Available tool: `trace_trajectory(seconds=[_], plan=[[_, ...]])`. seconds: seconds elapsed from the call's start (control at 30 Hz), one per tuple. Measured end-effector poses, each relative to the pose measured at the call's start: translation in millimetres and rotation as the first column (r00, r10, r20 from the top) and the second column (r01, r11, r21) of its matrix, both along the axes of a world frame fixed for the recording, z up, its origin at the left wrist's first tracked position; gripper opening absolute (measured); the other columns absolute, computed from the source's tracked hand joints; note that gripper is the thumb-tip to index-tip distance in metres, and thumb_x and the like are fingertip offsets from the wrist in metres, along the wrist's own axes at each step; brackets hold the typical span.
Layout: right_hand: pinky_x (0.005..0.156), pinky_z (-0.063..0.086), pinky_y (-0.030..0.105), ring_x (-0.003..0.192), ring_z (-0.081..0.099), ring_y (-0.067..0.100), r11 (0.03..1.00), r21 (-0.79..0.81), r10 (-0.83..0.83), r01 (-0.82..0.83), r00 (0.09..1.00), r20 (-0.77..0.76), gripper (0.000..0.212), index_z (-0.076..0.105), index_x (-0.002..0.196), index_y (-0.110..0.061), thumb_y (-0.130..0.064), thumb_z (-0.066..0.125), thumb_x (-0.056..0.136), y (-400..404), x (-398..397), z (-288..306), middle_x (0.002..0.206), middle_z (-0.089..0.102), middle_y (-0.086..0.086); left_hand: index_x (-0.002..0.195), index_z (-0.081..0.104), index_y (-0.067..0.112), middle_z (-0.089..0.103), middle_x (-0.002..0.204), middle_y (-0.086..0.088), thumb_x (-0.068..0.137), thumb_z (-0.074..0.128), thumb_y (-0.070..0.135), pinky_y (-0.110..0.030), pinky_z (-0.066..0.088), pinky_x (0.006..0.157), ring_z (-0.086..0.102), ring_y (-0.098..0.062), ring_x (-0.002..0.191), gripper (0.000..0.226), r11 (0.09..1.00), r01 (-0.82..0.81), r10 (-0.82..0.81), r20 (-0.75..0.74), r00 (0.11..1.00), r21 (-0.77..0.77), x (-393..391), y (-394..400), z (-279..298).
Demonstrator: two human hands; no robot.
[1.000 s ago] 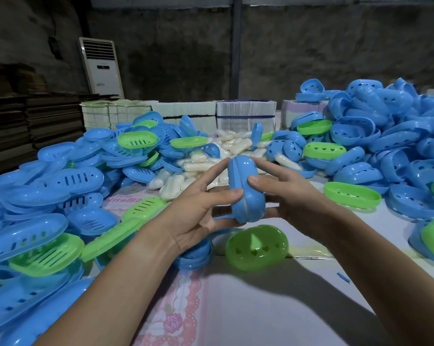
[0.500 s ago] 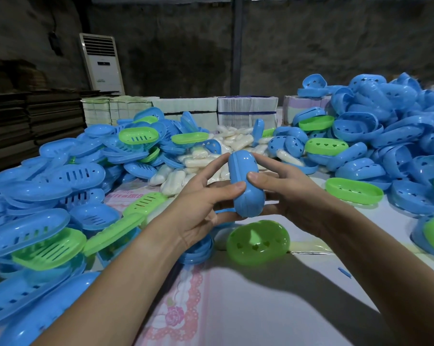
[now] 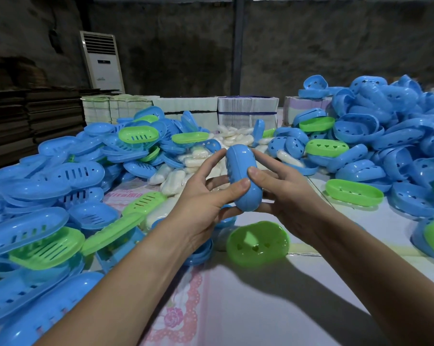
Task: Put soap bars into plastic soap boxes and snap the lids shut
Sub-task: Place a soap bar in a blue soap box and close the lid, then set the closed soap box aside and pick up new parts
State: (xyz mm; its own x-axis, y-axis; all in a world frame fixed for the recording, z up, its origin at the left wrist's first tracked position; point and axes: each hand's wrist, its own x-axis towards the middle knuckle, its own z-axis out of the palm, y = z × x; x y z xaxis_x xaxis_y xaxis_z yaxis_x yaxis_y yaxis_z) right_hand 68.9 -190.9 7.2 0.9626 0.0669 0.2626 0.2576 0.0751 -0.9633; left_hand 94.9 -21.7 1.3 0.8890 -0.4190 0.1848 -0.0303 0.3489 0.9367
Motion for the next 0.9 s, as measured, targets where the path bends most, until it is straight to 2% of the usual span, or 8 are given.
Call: trace_trajectory(seconds=[0.17, 0.27, 0.33, 0.47, 0.57, 0.67, 0.77, 0.9], plan=[[0.07, 0.059, 0.034, 0.091, 0.074, 0.023, 0.996, 0.071, -0.046, 0.045, 0.999, 0.007, 0.045, 0.057, 0.134, -0.03, -0.029, 0.067, 0.091, -2.5, 3.9, -1.0, 0.106, 0.076, 0.003, 0.134, 0.06, 0.03, 0.075, 0.116, -0.011, 0.069, 0.077, 0.013, -0.039, 0.063, 0.08, 0.075, -0.027, 0.102, 0.069, 0.996, 0.086, -0.086, -0.004, 0.996, -0.038, 6.6, 2.7, 1.0], [0.077, 0.06, 0.04, 0.099, 0.073, 0.026, 0.994, 0.1, -0.053, 0.052, 0.999, 0.003, 0.053, 0.053, 0.14, -0.029, -0.032, 0.067, 0.089, -6.6, 4.3, -0.1, 0.11, 0.075, 0.003, 0.132, 0.062, 0.036, 0.071, 0.128, -0.006, 0.077, 0.075, 0.003, -0.038, 0.062, 0.088, 0.073, -0.023, 0.109, 0.065, 0.996, 0.083, -0.085, 0.061, 0.994, 0.041, 8.0, 4.4, -2.9], [0.077, 0.06, 0.039, 0.099, 0.073, 0.027, 0.996, 0.083, -0.035, 0.034, 0.999, 0.015, 0.057, 0.053, 0.139, -0.03, -0.035, 0.069, 0.085, -6.8, 3.2, -0.7, 0.111, 0.074, 0.005, 0.131, 0.062, 0.041, 0.072, 0.126, -0.002, 0.085, 0.073, -0.002, -0.039, 0.061, 0.09, 0.073, -0.022, 0.109, 0.065, 0.995, 0.059, -0.069, 0.116, 0.991, 0.086, 8.5, 4.6, -4.5], [0.084, 0.059, 0.043, 0.105, 0.07, 0.03, 0.998, 0.061, 0.013, -0.015, 0.999, 0.034, 0.053, 0.053, 0.139, -0.032, -0.033, 0.069, 0.088, -7.9, 1.7, -1.6, 0.118, 0.072, 0.009, 0.124, 0.066, 0.046, 0.075, 0.12, -0.001, 0.074, 0.085, 0.003, -0.039, 0.062, 0.085, 0.075, -0.025, 0.101, 0.069, 0.996, 0.023, -0.038, 0.177, 0.983, 0.09, 11.5, 5.9, -5.1], [0.087, 0.058, 0.045, 0.106, 0.07, 0.031, 0.998, 0.055, 0.015, -0.017, 0.999, 0.031, 0.056, 0.052, 0.14, -0.032, -0.033, 0.071, 0.087, -9.6, 0.7, -0.9, 0.117, 0.072, 0.01, 0.122, 0.064, 0.049, 0.076, 0.115, 0.007, 0.079, 0.082, 0.004, -0.036, 0.063, 0.081, 0.076, -0.022, 0.097, 0.065, 0.994, 0.017, -0.04, 0.221, 0.974, 0.105, 11.2, 5.3, -7.4], [0.089, 0.058, 0.046, 0.109, 0.068, 0.032, 0.999, 0.037, 0.021, -0.022, 0.999, 0.034, 0.06, 0.049, 0.143, -0.03, -0.032, 0.07, 0.087, -11.3, 0.0, 0.4, 0.118, 0.071, 0.013, 0.125, 0.059, 0.051, 0.075, 0.117, 0.015, 0.078, 0.082, 0.011, -0.036, 0.062, 0.086, 0.076, -0.017, 0.097, 0.066, 0.989, -0.008, -0.031, 0.266, 0.963, 0.147, 9.7, 3.1, -8.8], [0.086, 0.059, 0.044, 0.109, 0.068, 0.032, 0.999, 0.05, 0.006, -0.007, 1.0, 0.03, 0.061, 0.048, 0.143, -0.031, -0.031, 0.07, 0.086, -11.8, -1.3, 3.1, 0.117, 0.071, 0.015, 0.129, 0.053, 0.052, 0.073, 0.123, 0.013, 0.078, 0.08, 0.018, -0.034, 0.059, 0.092, 0.073, -0.012, 0.105, 0.067, 0.981, -0.034, -0.028, 0.312, 0.95, 0.19, 7.9, 2.9, -7.0], [0.082, 0.06, 0.04, 0.105, 0.07, 0.028, 0.999, 0.022, -0.038, 0.038, 0.999, 0.016, 0.062, 0.048, 0.143, -0.03, -0.032, 0.07, 0.085, -9.3, -4.5, 5.3, 0.111, 0.074, 0.01, 0.138, 0.045, 0.047, 0.064, 0.135, 0.01, 0.092, 0.071, 0.007, -0.026, 0.049, 0.106, 0.061, 0.0, 0.124, 0.067, 0.973, -0.073, -0.012, 0.363, 0.932, 0.221, 5.1, 0.0, -11.2]])
